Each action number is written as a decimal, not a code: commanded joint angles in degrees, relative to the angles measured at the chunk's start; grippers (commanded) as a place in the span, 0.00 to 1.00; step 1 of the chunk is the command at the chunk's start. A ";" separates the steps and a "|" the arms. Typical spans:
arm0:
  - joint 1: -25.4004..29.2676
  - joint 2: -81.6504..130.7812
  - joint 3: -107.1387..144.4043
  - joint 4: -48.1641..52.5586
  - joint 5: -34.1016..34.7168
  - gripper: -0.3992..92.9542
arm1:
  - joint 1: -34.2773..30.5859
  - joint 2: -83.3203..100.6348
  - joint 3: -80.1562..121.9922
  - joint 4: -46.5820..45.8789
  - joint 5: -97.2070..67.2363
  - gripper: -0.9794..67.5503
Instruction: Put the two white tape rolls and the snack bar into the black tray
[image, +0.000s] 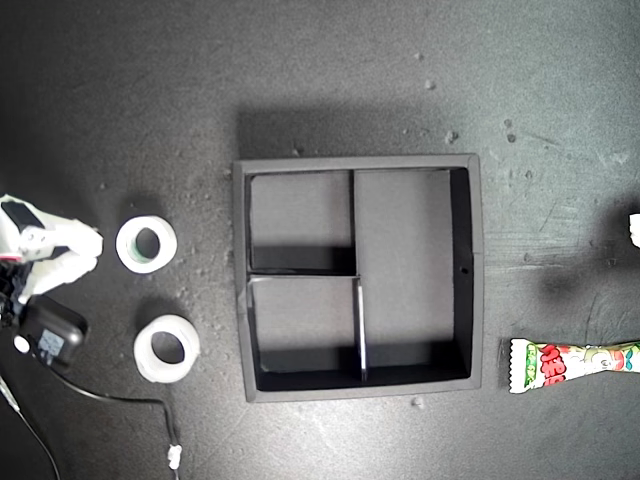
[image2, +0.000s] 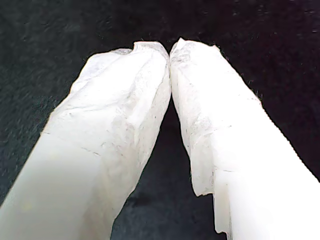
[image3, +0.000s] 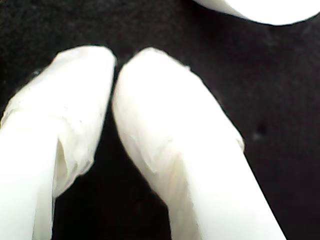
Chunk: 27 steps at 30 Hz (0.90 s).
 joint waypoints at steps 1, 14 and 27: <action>-1.93 2.72 3.25 0.18 -5.19 0.05 | 3.69 -0.35 0.70 0.18 1.05 0.01; -5.01 2.72 3.25 -7.47 -26.72 0.61 | 5.19 -0.35 0.70 -7.65 16.52 0.01; -7.65 2.81 3.25 -24.43 -1.32 0.27 | 2.29 -0.35 0.70 -10.20 11.60 0.01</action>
